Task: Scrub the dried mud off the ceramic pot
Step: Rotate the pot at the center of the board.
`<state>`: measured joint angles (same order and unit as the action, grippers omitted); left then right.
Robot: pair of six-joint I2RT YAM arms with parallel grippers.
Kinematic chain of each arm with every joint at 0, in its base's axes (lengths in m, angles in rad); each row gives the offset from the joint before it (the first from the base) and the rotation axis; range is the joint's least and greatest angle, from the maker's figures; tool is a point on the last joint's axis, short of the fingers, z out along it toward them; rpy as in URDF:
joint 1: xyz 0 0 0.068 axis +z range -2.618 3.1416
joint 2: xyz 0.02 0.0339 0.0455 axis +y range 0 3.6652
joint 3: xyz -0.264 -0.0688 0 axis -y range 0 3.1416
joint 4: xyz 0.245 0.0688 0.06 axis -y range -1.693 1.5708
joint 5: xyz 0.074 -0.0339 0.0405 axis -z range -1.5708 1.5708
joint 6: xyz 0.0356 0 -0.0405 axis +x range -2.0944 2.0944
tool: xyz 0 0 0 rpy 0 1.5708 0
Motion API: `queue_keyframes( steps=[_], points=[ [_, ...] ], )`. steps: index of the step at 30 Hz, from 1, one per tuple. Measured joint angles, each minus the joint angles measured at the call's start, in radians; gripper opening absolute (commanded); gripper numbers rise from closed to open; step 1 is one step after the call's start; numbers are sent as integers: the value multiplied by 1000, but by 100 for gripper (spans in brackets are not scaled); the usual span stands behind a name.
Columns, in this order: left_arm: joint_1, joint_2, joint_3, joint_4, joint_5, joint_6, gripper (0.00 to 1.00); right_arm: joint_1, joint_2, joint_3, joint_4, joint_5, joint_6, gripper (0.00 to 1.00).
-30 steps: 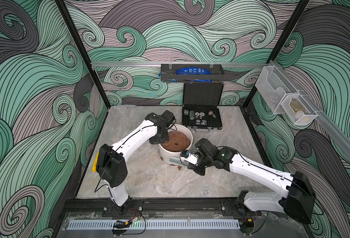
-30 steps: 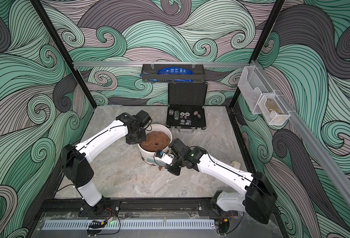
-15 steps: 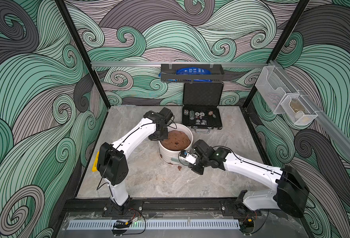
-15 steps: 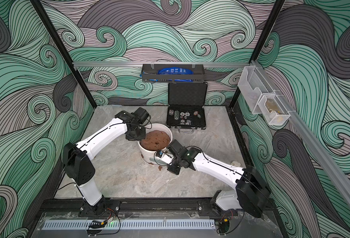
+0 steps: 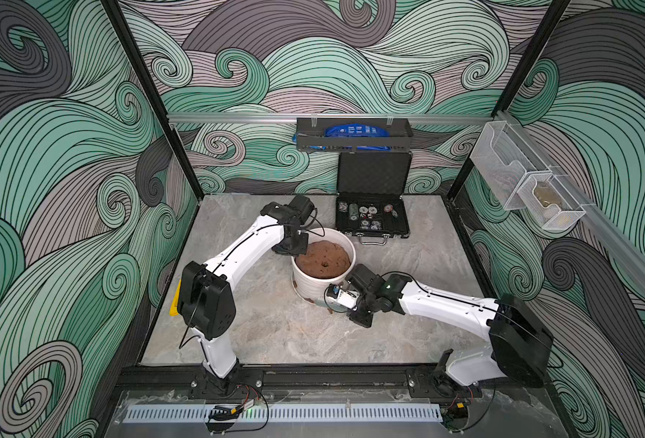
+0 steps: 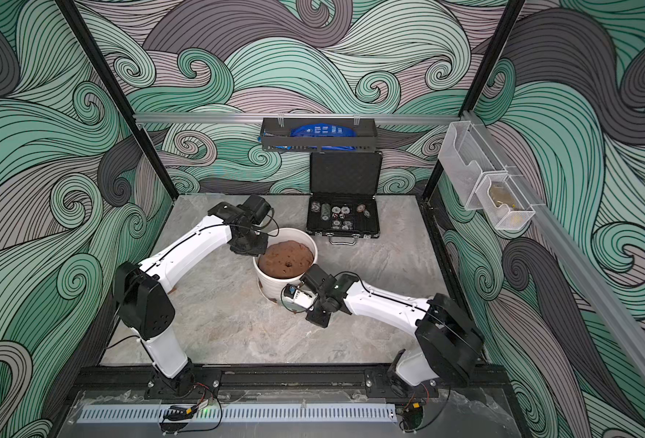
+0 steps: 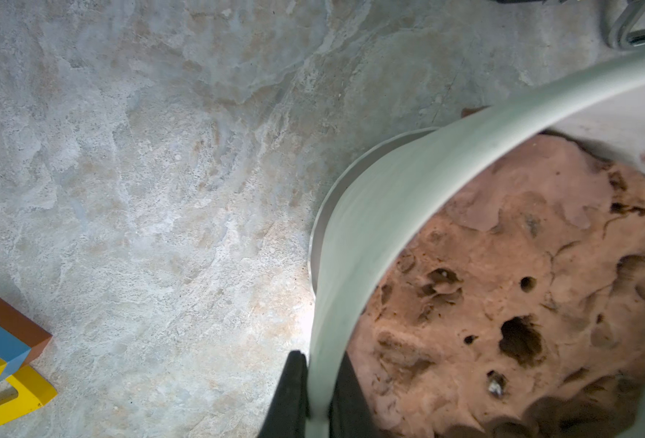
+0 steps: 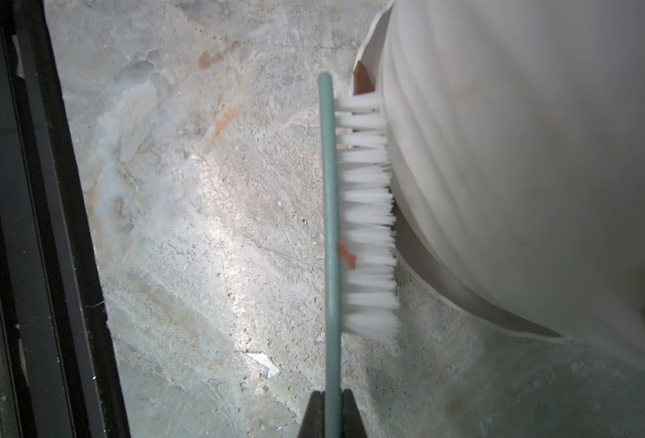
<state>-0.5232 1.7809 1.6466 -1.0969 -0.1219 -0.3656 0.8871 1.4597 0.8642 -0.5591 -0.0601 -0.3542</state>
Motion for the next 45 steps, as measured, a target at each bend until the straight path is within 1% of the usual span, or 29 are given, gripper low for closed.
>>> queue_keyframes(
  steps=[3,6,9,12,16,21,27,33,39,45],
  points=[
    [8,2,0,6,12,28,0,21,-6,0,-5,-2,-2,0],
    [20,2,0,18,26,72,0,22,-59,-4,-3,-22,-2,0],
    [25,5,0,32,31,138,0,-2,-163,-8,2,-53,-5,0],
    [34,19,16,38,45,215,0,-48,-249,-19,23,-80,-13,0],
    [48,40,39,51,67,303,0,-76,-287,-26,23,-115,-31,0],
    [65,61,65,59,108,378,0,-76,-299,-30,18,-145,-57,0],
    [70,81,90,56,132,439,0,-85,-283,-32,14,-135,-62,0],
    [75,83,93,59,149,470,0,-86,-201,-24,4,-93,-60,0],
    [78,84,94,59,157,479,0,-84,-172,-8,-4,-85,-58,0],
    [79,95,111,48,161,494,2,-46,-121,-8,-5,-35,-58,0]
  ],
)
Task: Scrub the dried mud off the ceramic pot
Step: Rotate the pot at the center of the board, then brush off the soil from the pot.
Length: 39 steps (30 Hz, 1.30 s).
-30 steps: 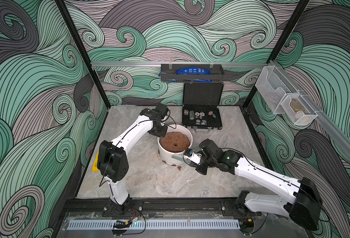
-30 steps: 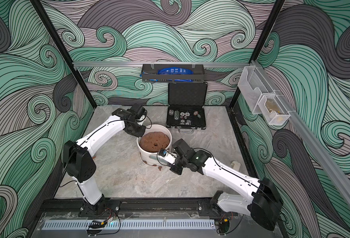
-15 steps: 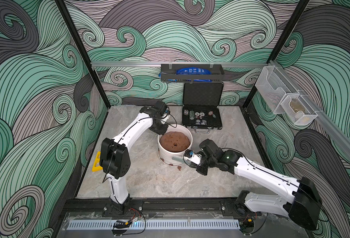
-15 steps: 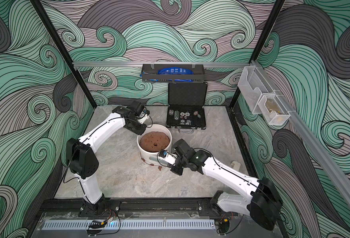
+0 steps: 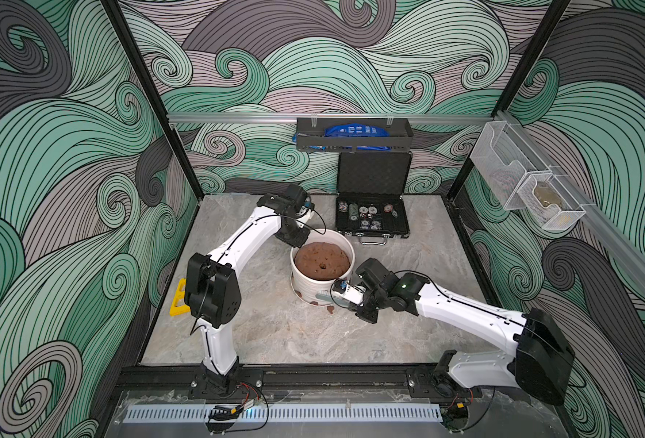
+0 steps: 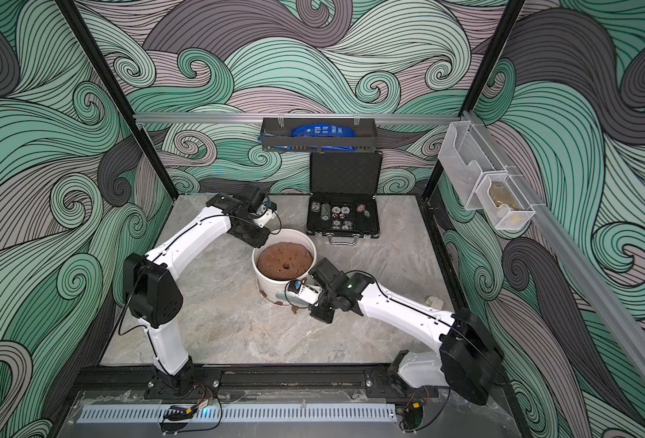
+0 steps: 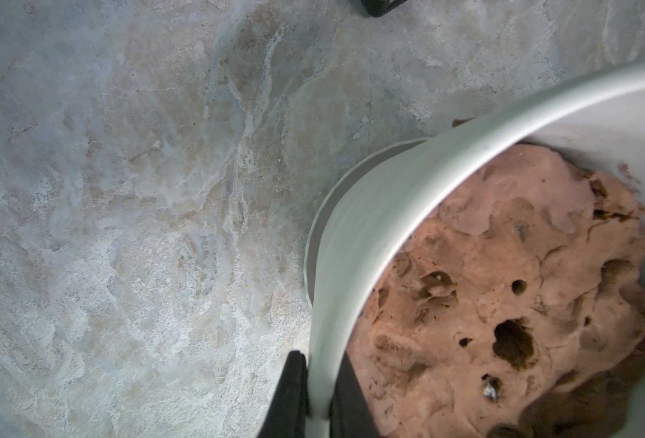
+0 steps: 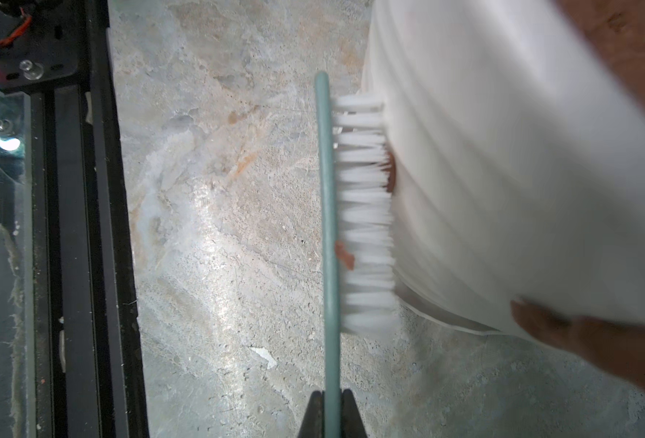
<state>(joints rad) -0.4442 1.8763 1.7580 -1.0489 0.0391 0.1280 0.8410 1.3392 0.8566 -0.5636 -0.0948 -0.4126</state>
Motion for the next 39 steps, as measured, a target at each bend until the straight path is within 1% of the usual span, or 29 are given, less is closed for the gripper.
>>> queue_keyframes(
  steps=[6,12,16,22,25,28,31,35,39],
  points=[
    [0,20,32,-21,5,16,7,81,55,0,-13,64,-2,0],
    [0,41,68,-51,9,27,15,93,-12,0,-21,59,-12,0],
    [3,51,99,-79,22,30,25,92,-58,0,-19,58,-19,0],
    [3,47,204,-126,26,16,44,74,-66,5,-19,31,-20,0],
    [3,27,208,-140,30,-11,51,68,-76,16,-19,16,-20,0],
    [2,-3,203,-162,31,-72,55,65,-95,18,-20,7,-23,0],
    [2,-64,146,-163,24,-177,56,59,-110,18,-21,1,-23,0],
    [-9,-166,17,-153,21,-357,56,56,-119,18,-21,-13,-23,0],
    [-64,-250,-116,-125,12,-520,55,55,-125,20,-25,-24,-23,0]
  ],
)
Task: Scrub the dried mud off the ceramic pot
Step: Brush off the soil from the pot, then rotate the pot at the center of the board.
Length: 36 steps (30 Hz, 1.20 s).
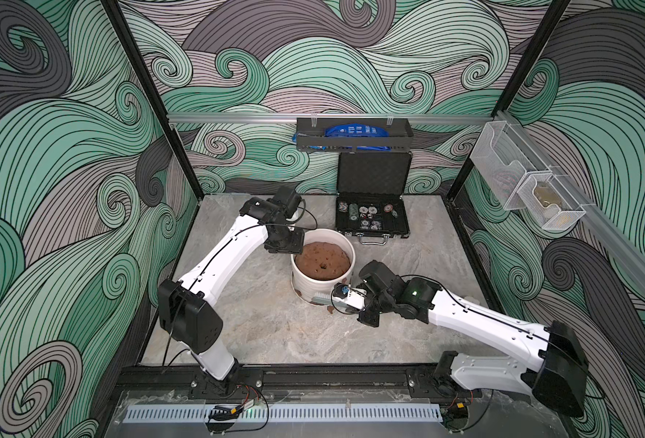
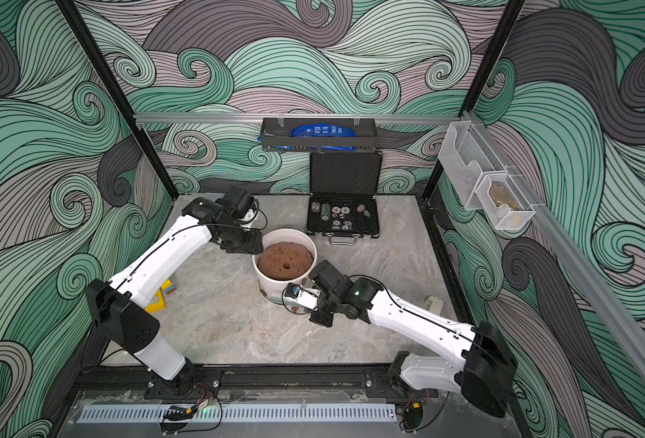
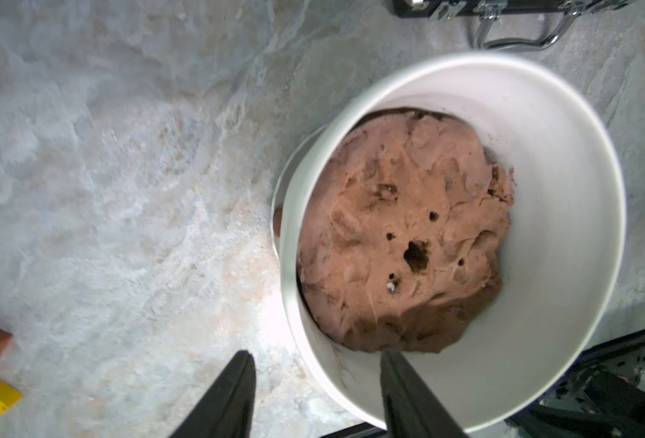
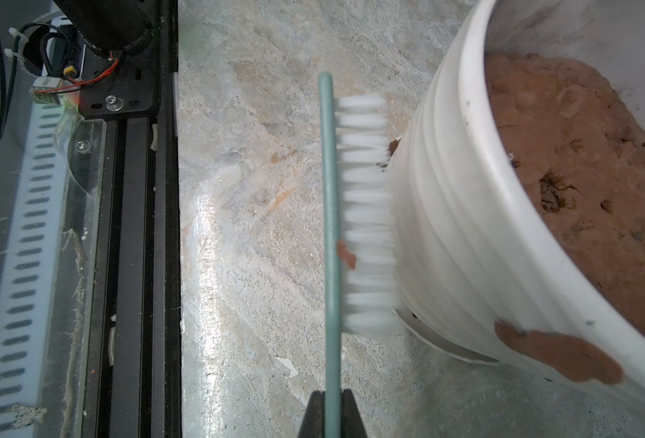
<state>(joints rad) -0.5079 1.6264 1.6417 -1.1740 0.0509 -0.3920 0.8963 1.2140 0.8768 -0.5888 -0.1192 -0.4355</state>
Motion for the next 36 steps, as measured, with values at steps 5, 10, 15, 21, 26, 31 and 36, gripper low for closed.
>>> queue_keyframes(
  steps=[5,10,15,21,26,31,36],
  points=[
    [-67,-34,-73,21,-17,-150,52,0,-8,2,-2,-6,0,0],
    [-84,-27,-93,25,-52,-232,46,0,-12,2,-3,-6,0,0],
    [-89,-12,-103,29,-84,-267,35,0,-12,2,-6,-5,0,0],
    [-91,8,-135,43,-98,-280,25,0,-12,2,-6,-6,0,0],
    [-90,13,-138,52,-115,-318,15,0,-13,2,-6,-6,0,0],
    [-89,31,-120,56,-135,-306,10,0,-15,2,-5,-6,0,0],
    [-89,56,-91,57,-160,-272,8,0,-17,2,-4,-8,2,0]
  ],
)
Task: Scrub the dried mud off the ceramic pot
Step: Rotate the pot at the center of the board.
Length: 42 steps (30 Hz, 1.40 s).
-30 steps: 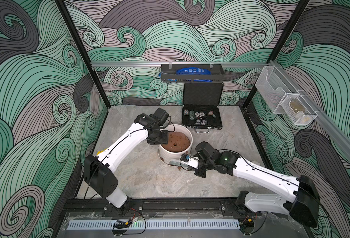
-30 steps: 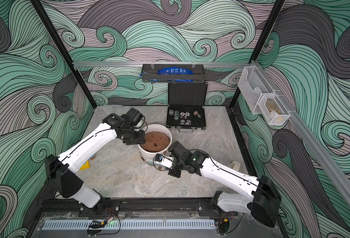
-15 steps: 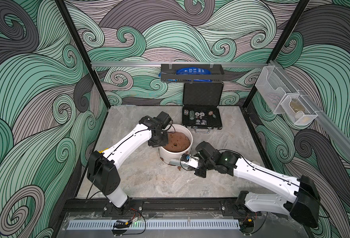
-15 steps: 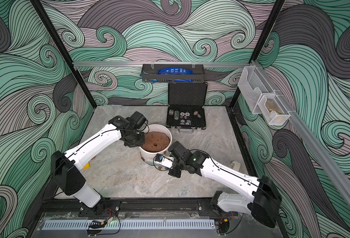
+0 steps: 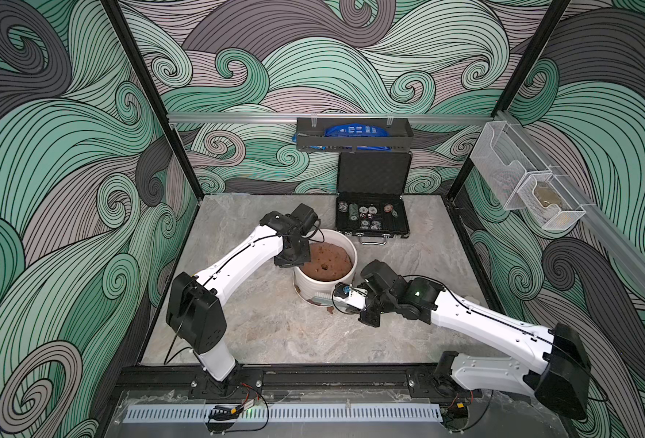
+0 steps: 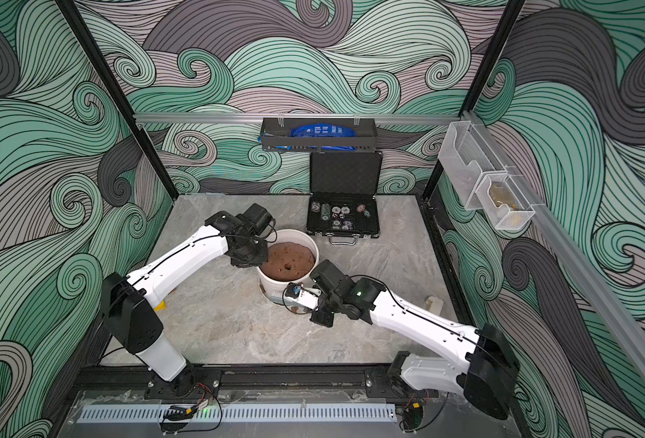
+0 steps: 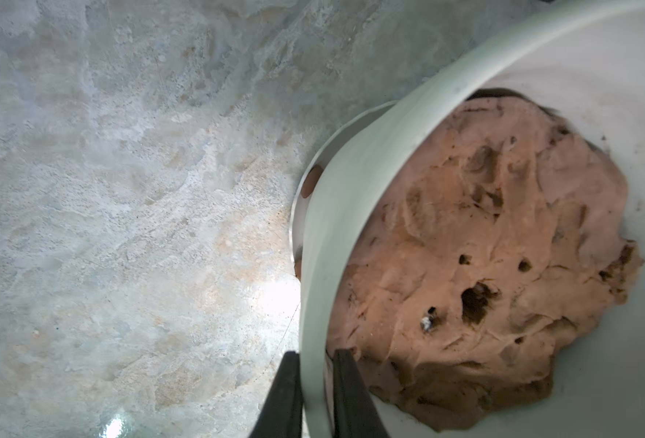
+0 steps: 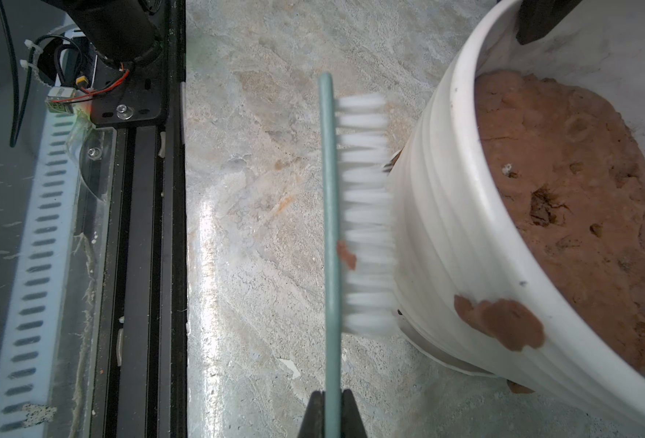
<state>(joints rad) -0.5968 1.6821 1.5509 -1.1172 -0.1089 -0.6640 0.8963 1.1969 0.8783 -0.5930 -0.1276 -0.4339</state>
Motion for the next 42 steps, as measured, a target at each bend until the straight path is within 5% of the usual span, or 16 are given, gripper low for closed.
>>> queue_keyframes(
  steps=[19,42],
  points=[
    [76,69,73,35,27,333,5,0,0,3,19,13,21,0],
    [111,82,90,32,100,410,2,33,113,27,-22,82,41,0]
  ],
)
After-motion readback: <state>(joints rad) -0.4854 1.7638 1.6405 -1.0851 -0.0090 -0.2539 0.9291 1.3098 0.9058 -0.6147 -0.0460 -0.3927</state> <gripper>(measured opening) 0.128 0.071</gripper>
